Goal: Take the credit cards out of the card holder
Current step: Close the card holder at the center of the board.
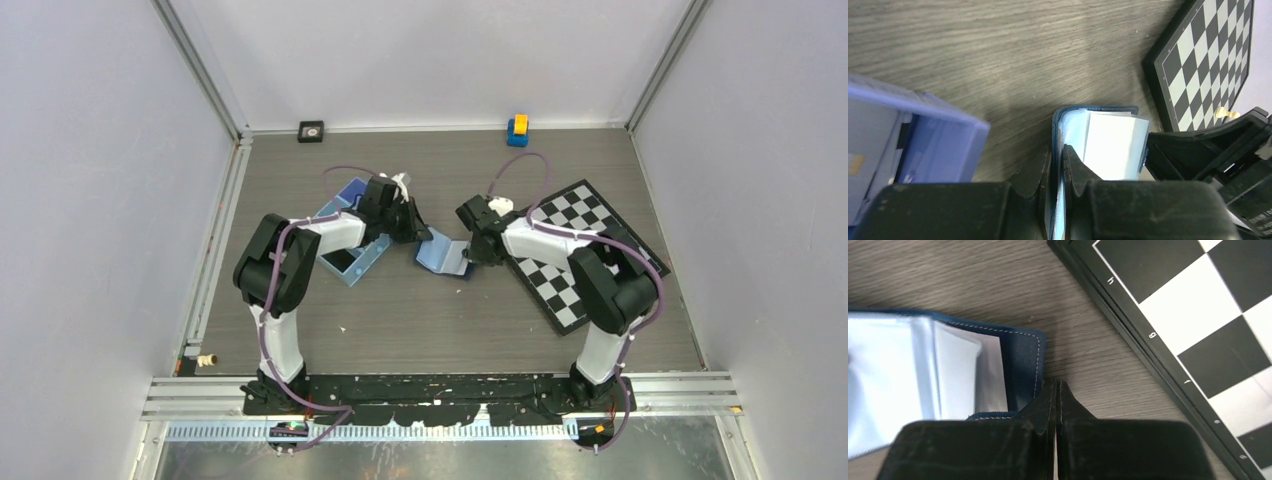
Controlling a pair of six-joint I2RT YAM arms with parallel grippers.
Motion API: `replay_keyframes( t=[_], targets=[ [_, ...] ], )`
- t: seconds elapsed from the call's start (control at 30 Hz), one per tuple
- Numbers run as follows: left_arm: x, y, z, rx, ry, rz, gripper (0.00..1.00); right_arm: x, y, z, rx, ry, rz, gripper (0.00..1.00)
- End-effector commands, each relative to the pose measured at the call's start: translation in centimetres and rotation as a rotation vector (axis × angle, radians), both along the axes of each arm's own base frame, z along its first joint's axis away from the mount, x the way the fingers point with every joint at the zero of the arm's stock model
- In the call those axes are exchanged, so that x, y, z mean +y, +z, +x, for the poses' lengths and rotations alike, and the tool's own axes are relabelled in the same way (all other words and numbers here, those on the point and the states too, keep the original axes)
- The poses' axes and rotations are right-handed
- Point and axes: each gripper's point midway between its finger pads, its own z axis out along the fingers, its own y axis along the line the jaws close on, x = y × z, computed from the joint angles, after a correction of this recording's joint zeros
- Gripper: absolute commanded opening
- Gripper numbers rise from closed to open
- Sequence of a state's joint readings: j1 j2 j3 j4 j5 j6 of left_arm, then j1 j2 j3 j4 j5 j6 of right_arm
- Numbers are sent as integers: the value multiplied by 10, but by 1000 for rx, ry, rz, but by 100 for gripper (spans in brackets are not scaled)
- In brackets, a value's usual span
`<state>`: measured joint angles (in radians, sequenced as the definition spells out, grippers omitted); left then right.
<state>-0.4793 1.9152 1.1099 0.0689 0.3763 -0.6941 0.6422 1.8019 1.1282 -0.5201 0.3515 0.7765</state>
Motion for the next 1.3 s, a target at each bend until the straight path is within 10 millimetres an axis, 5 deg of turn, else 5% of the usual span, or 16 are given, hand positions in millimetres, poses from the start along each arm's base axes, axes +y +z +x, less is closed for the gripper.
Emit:
replay_keyframes(
  t=[0.0,0.3,0.73,0.93,1.27],
  targets=[
    [6,-27,-4,78,10,52,0,52,36,10,-105,69,372,0],
    [-13,-38,-13,116,-41,38,0,89,54,2,-126,257,555,0],
    [-58,-7,-42,89,-174,-89,12,75,45,15,-137,233,446,0],
    [-51,4,-39,65,-154,-65,34,59,43,22,-166,178,381,0],
    [-14,51,-30,-113,-46,11,53,60,22,23,-90,166,338,0]
  ],
)
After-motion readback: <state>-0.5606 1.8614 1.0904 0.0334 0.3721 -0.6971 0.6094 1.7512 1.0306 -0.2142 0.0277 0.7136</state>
